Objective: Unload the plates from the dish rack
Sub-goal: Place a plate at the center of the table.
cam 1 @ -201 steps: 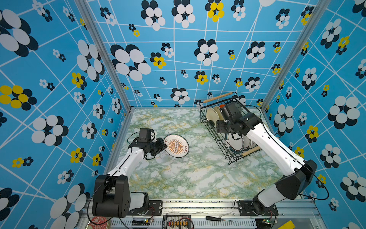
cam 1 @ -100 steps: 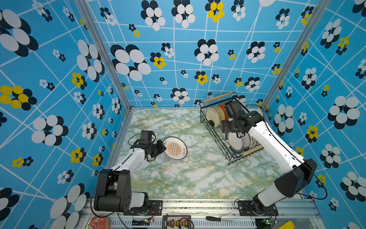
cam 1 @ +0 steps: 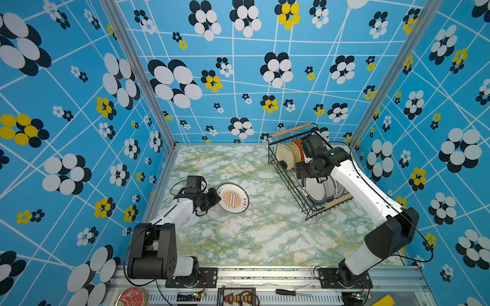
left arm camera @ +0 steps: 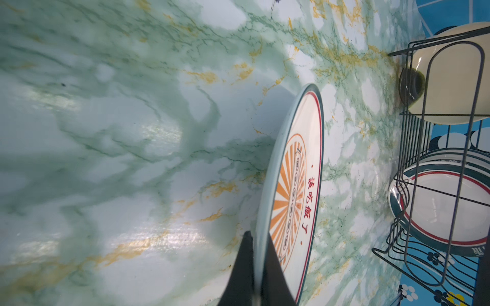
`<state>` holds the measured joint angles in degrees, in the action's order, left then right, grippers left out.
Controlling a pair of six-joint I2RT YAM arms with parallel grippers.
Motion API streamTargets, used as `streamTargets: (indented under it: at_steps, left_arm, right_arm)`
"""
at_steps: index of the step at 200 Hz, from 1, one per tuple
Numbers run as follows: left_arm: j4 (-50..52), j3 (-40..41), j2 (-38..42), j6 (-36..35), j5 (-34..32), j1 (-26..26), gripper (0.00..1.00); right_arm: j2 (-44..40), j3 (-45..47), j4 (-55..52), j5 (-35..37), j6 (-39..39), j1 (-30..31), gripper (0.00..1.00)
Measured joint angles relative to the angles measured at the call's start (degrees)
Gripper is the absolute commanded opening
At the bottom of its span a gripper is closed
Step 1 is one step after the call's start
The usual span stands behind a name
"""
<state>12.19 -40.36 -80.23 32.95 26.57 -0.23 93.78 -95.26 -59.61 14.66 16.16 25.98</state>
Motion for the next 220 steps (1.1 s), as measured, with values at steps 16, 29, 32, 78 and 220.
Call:
streamTargets:
  at_steps: [16,29,32,78,220]
  left_arm:
    - [-0.8,0.6,0.0,0.0,0.6,0.8,0.0]
    - [-1.2,1.0,-0.2,0.0,1.1,1.4,0.01]
    - [-1.2,1.0,-0.3,0.0,1.1,1.5,0.02]
    - [-3.5,1.4,-2.4,0.0,3.0,2.5,0.05]
    - [-5.8,2.0,-9.4,-0.2,0.6,3.4,0.27]
  right_arm:
    - [0.0,0.0,0.0,0.0,-0.7,-0.2,0.78]
    - [0.0,0.0,-0.2,0.0,-1.0,-0.6,0.77]
    - [0.0,0.0,-0.3,0.0,-1.1,-0.6,0.77]
    - [0.0,0.1,-1.4,0.4,-2.0,-1.4,0.77]
    - [-4.9,7.1,-1.1,-0.4,-2.3,-3.4,0.78]
